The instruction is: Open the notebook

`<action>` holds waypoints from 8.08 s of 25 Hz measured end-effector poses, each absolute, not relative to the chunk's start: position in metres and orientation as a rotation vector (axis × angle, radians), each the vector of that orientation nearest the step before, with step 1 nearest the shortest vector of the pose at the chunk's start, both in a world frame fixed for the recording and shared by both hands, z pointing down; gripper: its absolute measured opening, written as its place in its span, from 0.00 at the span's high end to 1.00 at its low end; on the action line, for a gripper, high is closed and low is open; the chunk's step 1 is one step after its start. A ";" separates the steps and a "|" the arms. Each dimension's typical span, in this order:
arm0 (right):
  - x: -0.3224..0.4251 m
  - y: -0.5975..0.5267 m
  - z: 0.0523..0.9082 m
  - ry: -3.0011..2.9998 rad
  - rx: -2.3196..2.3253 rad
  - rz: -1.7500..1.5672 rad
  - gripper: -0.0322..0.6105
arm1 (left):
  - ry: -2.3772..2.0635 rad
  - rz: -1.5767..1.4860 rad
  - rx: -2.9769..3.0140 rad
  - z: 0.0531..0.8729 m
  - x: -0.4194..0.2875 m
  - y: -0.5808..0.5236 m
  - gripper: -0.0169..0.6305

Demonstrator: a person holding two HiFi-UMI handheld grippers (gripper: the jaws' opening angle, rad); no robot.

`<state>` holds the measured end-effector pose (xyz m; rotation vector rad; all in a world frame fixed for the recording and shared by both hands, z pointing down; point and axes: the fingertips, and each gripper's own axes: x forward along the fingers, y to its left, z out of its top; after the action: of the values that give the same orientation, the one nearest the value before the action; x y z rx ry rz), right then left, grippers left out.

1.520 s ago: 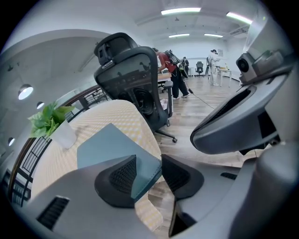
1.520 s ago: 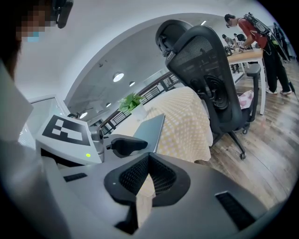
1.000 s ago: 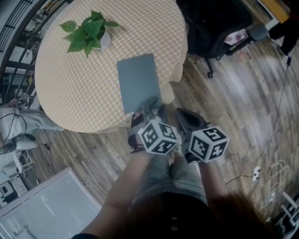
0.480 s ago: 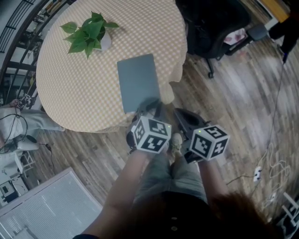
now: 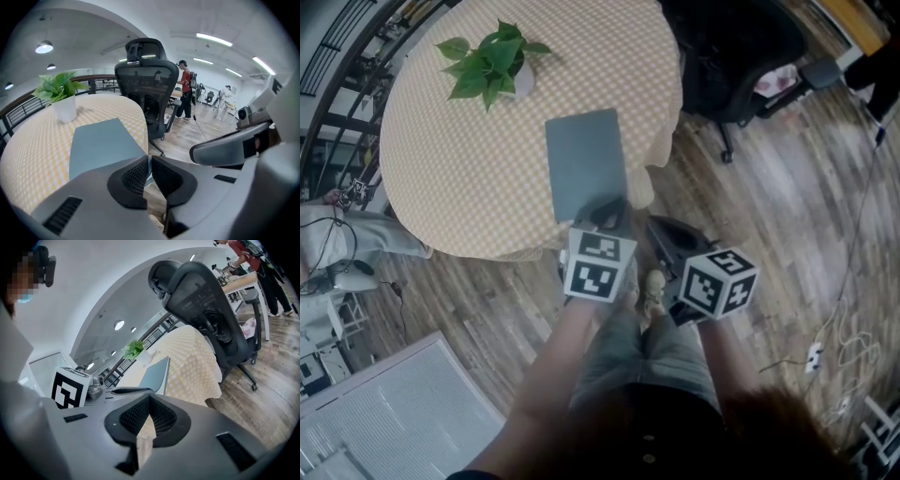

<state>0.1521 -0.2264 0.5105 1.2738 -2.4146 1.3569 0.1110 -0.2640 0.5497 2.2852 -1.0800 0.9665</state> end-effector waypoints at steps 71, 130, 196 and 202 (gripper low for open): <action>-0.072 -0.270 0.464 -2.488 1.123 1.027 0.93 | -1.071 0.301 2.214 0.452 -0.101 -0.249 0.93; -0.135 -0.238 0.510 -2.327 0.903 0.942 0.93 | -1.140 0.536 1.990 0.536 -0.186 -0.234 0.79; -0.073 -0.248 0.371 -2.583 1.275 0.573 0.93 | -1.115 0.292 2.443 0.393 -0.099 -0.249 0.96; -0.072 -0.245 0.377 -2.576 1.281 0.589 0.93 | -1.101 0.304 2.426 0.399 -0.099 -0.250 0.96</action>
<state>-0.0720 -0.2455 0.3765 1.2809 -2.5763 0.5889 -0.0990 -0.2497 0.3987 2.4259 -1.1013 0.3045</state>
